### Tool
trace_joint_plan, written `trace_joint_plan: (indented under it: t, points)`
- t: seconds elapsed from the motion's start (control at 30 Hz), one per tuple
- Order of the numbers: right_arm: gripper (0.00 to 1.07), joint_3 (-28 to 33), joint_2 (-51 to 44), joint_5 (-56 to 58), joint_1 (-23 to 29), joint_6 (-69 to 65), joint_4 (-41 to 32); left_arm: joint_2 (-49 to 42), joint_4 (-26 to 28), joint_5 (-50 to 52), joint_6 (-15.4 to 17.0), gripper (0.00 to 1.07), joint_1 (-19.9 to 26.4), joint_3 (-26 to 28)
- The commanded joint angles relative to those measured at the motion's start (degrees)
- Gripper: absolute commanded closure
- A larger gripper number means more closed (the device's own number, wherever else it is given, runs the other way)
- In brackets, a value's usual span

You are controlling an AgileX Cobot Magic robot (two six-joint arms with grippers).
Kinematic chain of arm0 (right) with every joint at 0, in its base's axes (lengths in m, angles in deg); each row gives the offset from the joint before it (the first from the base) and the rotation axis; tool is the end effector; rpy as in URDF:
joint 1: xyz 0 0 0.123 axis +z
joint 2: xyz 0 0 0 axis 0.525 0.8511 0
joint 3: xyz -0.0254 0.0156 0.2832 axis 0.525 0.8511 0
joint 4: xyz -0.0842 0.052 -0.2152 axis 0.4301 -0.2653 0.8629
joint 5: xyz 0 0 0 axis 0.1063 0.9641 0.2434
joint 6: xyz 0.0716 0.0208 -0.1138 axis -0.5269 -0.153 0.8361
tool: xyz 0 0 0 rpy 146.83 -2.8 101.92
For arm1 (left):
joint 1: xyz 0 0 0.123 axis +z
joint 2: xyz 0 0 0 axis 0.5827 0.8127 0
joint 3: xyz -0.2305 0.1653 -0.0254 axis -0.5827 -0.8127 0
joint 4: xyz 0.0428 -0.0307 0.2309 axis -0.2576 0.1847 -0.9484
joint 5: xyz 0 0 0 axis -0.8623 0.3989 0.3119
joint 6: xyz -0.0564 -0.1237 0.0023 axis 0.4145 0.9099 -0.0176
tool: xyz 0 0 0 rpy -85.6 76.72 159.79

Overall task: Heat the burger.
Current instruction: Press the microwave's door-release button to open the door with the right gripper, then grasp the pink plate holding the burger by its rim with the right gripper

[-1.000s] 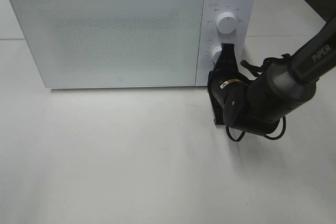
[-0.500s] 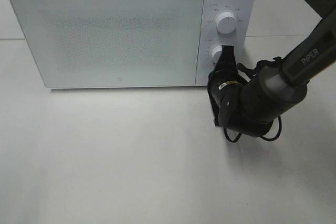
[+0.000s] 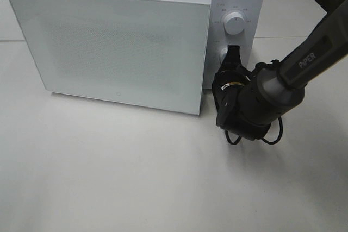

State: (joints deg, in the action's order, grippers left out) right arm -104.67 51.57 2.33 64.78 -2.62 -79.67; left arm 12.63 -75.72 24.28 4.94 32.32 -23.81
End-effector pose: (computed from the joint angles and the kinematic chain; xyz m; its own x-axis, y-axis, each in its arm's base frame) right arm 0.3917 0.1519 0.0698 0.1606 0.9870 -0.0021 0.3206 -0.0502 0.9459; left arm 0.0185 -0.0094 0.2549 -0.4429 -0.0081 -0.8965 0.0978 0.9935 -0.0573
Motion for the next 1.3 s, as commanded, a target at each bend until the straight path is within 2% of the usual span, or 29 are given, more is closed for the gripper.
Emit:
trace_joint_plan:
  t: [0.03,0.53,0.67,0.93,1.3]
  points:
    - [1.07,-4.35,-0.4,-9.68,-1.83,0.57,4.41,-0.34,0.0,0.11,0.0,0.08,0.17,-0.23]
    - [1.07,-2.81,-2.75,-6.13,-1.6,1.89,5.04,-0.34,0.0,0.11,0.0,0.08,0.17,-0.23]
    - [1.07,-0.92,-4.35,-0.57,-1.6,2.01,5.16,-0.34,-0.06,0.11,0.0,0.08,0.17,-0.23]
    - [1.07,3.09,-7.39,2.86,-1.6,3.32,5.61,-0.34,-0.06,0.11,0.0,0.08,0.17,-0.23]
    - [1.07,8.59,-12.83,15.41,-1.6,4.24,11.06,-0.34,-0.06,0.11,0.0,0.08,0.17,-0.23]
